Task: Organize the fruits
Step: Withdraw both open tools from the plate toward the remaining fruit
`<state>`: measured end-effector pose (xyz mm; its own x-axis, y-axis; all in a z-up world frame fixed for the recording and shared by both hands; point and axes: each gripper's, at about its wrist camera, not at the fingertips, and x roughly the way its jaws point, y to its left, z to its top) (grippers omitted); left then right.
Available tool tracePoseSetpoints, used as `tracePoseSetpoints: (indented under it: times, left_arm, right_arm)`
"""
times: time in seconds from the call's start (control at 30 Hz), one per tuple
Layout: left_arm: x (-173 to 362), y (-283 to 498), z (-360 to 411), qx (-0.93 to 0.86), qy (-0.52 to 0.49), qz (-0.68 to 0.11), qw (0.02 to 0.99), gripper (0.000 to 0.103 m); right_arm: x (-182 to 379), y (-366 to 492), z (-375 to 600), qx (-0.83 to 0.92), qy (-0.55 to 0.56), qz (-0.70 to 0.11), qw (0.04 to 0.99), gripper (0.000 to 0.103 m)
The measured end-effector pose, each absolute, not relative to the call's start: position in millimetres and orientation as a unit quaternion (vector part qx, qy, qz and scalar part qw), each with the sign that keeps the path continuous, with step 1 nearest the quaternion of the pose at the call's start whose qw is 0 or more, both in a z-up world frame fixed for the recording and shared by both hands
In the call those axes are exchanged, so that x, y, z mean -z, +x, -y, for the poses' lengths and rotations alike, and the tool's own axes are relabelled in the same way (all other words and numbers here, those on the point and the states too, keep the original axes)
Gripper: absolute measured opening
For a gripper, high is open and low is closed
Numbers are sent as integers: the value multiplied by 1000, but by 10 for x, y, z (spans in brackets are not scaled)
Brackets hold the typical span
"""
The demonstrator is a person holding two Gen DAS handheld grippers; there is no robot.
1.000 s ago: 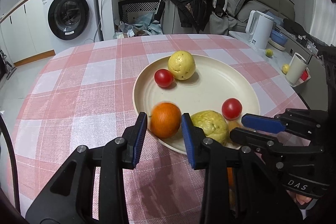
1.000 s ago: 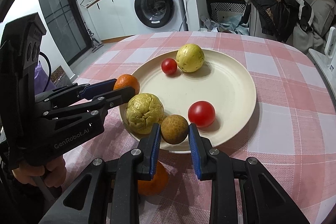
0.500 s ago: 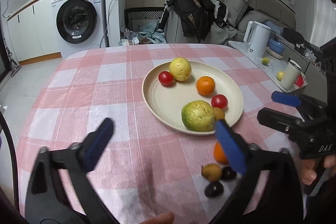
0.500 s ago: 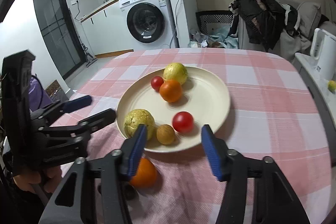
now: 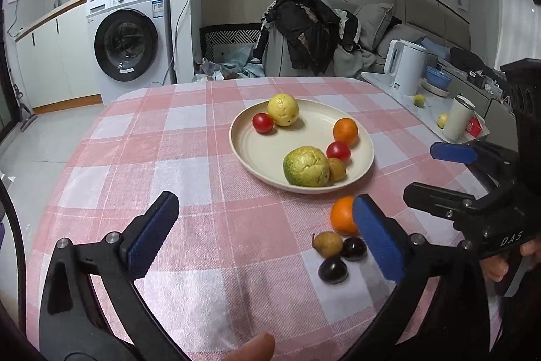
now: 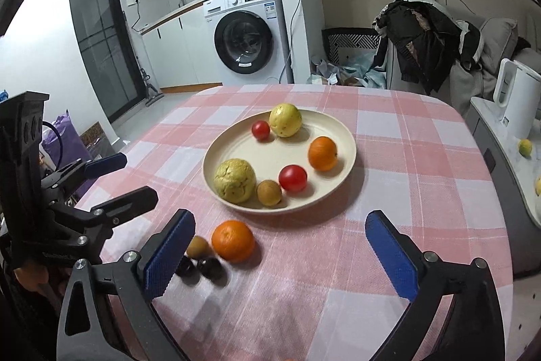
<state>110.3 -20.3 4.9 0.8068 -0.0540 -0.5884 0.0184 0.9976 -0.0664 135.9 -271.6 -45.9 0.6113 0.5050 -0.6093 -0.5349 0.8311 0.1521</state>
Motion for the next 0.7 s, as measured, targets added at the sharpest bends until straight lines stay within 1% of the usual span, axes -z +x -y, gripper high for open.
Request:
tracePoseSetpoints:
  times: [0.13,0.7]
  left_arm:
    - [28,1048,181,20,-37,-315,948,102]
    - [177,1085,117,19,-43,-330,943,102]
  right_arm:
    - [492,1297,2652,-293,-47,-333,895,103]
    - [628,1288,2543,-301,-56,-346,887,103]
